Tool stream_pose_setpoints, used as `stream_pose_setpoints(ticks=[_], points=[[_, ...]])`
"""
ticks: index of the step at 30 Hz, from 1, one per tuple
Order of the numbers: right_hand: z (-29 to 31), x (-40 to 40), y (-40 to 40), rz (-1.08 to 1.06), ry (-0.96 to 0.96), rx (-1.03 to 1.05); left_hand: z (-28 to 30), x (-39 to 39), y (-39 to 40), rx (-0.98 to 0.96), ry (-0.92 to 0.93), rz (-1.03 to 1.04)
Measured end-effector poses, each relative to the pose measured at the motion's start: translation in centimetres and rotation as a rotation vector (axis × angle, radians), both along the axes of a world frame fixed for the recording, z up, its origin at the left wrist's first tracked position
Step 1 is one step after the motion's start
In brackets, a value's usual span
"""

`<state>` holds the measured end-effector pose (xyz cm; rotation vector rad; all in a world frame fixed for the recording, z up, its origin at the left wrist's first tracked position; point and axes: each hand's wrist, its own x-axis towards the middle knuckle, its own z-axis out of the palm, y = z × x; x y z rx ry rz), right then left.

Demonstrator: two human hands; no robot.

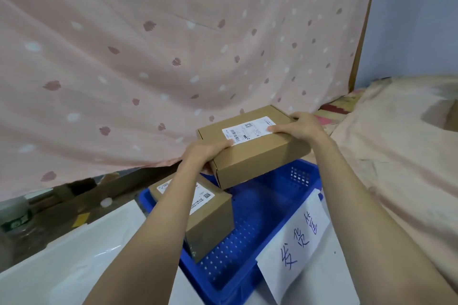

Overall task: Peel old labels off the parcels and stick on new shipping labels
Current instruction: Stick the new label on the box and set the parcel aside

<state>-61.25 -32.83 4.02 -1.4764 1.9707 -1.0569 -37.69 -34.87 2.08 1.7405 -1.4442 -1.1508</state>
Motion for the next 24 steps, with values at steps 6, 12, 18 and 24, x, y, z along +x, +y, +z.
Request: stream_pose_setpoints(ticks=[6, 12, 18, 24], points=[[-3.4, 0.0, -0.4, -0.176, 0.022, 0.102, -1.9, -1.4, -3.3, -0.081, -0.149, -0.051], [-5.9, 2.5, 2.0, -0.256, 0.079, 0.235, -3.4, -1.2, -5.7, -0.062, -0.203, -0.119], [-7.1, 3.4, 2.2, -0.150, 0.045, 0.343, -3.4, 1.0, -6.9, 0.034, -0.296, -0.268], [-8.5, 4.6, 2.6, -0.099, 0.054, 0.547, -4.5, 1.1, -7.3, -0.023, -0.435, -0.307]])
